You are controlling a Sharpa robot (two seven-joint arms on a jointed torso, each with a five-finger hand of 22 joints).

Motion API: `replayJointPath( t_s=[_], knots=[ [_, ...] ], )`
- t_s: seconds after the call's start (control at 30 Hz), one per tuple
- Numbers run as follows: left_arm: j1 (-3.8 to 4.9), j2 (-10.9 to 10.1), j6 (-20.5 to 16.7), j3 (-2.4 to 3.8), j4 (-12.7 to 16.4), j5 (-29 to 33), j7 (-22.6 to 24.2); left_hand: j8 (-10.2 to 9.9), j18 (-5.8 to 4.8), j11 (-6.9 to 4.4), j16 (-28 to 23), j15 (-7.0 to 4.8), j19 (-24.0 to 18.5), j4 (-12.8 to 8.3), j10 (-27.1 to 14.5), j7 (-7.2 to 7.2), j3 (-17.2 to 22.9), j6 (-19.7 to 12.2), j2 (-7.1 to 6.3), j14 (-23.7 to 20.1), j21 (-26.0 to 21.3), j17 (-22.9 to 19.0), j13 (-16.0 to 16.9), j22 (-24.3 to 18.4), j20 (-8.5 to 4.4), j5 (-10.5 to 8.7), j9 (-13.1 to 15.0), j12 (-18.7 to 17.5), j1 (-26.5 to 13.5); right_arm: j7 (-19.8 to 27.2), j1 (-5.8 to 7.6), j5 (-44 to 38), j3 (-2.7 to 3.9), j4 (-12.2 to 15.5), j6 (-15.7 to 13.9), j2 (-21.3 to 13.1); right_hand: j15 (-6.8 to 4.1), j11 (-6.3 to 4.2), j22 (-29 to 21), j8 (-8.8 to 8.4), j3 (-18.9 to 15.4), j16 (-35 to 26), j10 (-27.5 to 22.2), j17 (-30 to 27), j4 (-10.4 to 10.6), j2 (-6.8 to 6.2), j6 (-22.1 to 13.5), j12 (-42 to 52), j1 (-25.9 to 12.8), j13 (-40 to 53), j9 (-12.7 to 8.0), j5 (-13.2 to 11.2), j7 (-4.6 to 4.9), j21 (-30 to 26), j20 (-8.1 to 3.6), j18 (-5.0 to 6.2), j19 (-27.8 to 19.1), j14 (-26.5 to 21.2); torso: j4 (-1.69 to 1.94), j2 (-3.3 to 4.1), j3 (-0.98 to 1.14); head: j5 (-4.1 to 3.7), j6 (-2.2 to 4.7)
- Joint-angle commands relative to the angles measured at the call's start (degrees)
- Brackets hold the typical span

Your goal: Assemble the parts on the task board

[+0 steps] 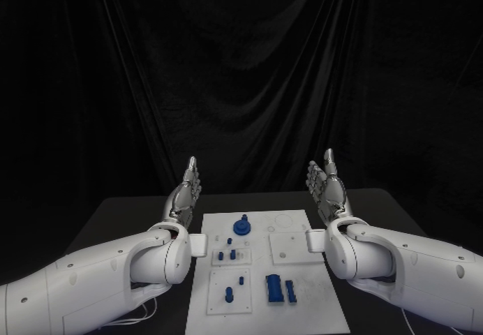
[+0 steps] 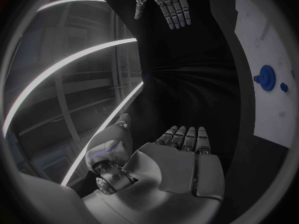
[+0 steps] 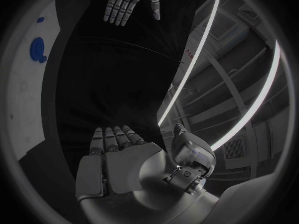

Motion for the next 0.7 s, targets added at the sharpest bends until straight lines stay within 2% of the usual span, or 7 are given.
replayJointPath(
  t_s=[0.03,0.47,0.53,0.57,0.7],
  knots=[
    [-0.10,0.0,-4.5,0.09,0.2,-1.2,-0.8,-0.3,-1.10,-0.36,-0.2,-0.50,0.1,-1.3,-0.1,0.00,0.3,-0.4,-1.24,0.1,-0.4,-0.1,-0.1,-0.1,-0.56,-4.05,-0.1,-0.3,-5.1,-1.5,-0.13,0.3,0.08,0.1,-2.7,0.0,-0.30,-0.20,-0.1,-0.20,0.1,-0.2,0.0,-0.1,-0.2,0.06,-0.2,-0.2,-0.4,-0.1,-0.1,-0.2,-0.03,-0.2,-0.30,-0.42,0.0,0.0,0.01,0.10,0.01,-0.02,0.00],
    [-0.10,0.0,-4.5,0.09,0.2,-1.2,-0.8,-0.3,-1.10,-0.36,-0.2,-0.50,0.1,-1.3,-0.1,0.00,0.3,-0.4,-1.24,0.1,-0.4,-0.1,-0.1,-0.1,-0.56,-4.05,-0.1,-0.3,-9.6,-1.5,-0.13,0.3,0.08,0.1,-2.7,0.0,-0.30,-0.20,-0.1,-0.20,0.1,-0.2,0.0,-0.1,-0.2,0.06,-0.2,-0.2,-0.4,-0.1,-0.1,-0.2,-0.03,-0.2,-0.30,-0.42,0.0,0.0,0.01,0.10,0.01,-0.02,0.00],
    [-0.10,0.0,-4.5,0.09,0.2,-1.2,-0.8,-0.3,-1.10,-0.36,-0.2,-0.50,0.1,-1.3,-0.1,0.00,0.3,-0.4,-1.24,0.1,-0.4,-0.1,-0.1,-0.1,-0.56,-4.05,-0.1,-0.3,-11.2,-1.5,-0.13,0.3,0.08,0.1,-2.7,0.0,-0.30,-0.20,-0.1,-0.20,0.1,-0.2,0.0,-0.1,-0.2,0.06,-0.2,-0.2,-0.4,-0.1,-0.1,-0.2,-0.03,-0.2,-0.30,-0.42,0.0,0.0,0.01,0.10,0.01,-0.02,0.00],
    [-0.10,0.0,-4.5,0.09,0.2,-1.2,-0.8,-0.3,-1.10,-0.36,-0.2,-0.50,0.1,-1.3,-0.1,0.00,0.3,-0.4,-1.24,0.1,-0.4,-0.1,-0.1,-0.1,-0.56,-4.05,-0.1,-0.3,-15.9,-1.5,-0.13,0.3,0.08,0.1,-2.7,0.0,-0.30,-0.20,-0.1,-0.20,0.1,-0.2,0.0,-0.1,-0.2,0.06,-0.2,-0.2,-0.4,-0.1,-0.1,-0.2,-0.03,-0.2,-0.30,-0.42,0.0,0.0,0.01,0.10,0.01,-0.02,0.00],
    [-0.10,0.0,-4.5,0.09,0.2,-1.2,-0.8,-0.3,-1.10,-0.36,-0.2,-0.50,0.1,-1.3,-0.1,0.00,0.3,-0.4,-1.24,0.1,-0.4,-0.1,-0.1,-0.1,-0.56,-4.05,-0.1,-0.3,-15.9,-1.5,-0.13,0.3,0.08,0.1,-2.7,0.0,-0.30,-0.20,-0.1,-0.20,0.1,-0.2,0.0,-0.1,-0.2,0.06,-0.2,-0.2,-0.4,-0.1,-0.1,-0.2,-0.03,-0.2,-0.30,-0.42,0.0,0.0,0.01,0.10,0.01,-0.02,0.00]
  ],
)
